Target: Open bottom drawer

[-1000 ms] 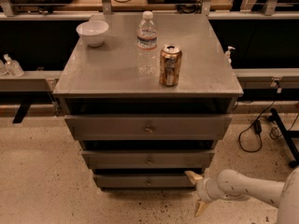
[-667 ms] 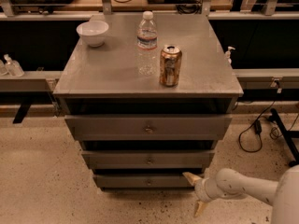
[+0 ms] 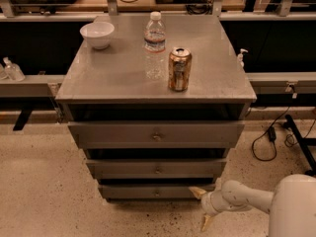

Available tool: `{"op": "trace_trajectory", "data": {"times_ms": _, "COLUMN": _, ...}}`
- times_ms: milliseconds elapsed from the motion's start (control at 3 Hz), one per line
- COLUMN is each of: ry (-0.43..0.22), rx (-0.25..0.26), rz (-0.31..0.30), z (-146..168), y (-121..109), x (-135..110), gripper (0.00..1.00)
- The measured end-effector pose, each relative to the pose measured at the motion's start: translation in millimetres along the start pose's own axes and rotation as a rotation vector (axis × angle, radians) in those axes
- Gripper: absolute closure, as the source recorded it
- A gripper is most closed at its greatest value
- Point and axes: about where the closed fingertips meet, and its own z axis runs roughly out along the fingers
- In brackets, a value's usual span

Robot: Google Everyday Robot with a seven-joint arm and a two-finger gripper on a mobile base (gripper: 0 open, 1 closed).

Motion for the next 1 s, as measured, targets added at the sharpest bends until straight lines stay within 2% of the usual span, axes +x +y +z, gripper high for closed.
{"op": "trace_trajectory", "data": {"times_ms": 333, "ry": 0.019, "rx": 0.002, "rz": 0.003, "z": 10, "y": -12, "x": 2, "gripper": 0.0}}
{"op": "trace_trajectory", "data": {"times_ms": 667, "ry": 0.041, "rx": 0.021, "rz": 0.022, "z": 25, "y": -31, "x": 12, "gripper": 0.0}}
{"op": "trace_trajectory", "data": {"times_ms": 1000, "ry": 0.037, "rx": 0.057, "rz": 0.059, "z": 38, "y": -40, "x": 28, "gripper": 0.0}}
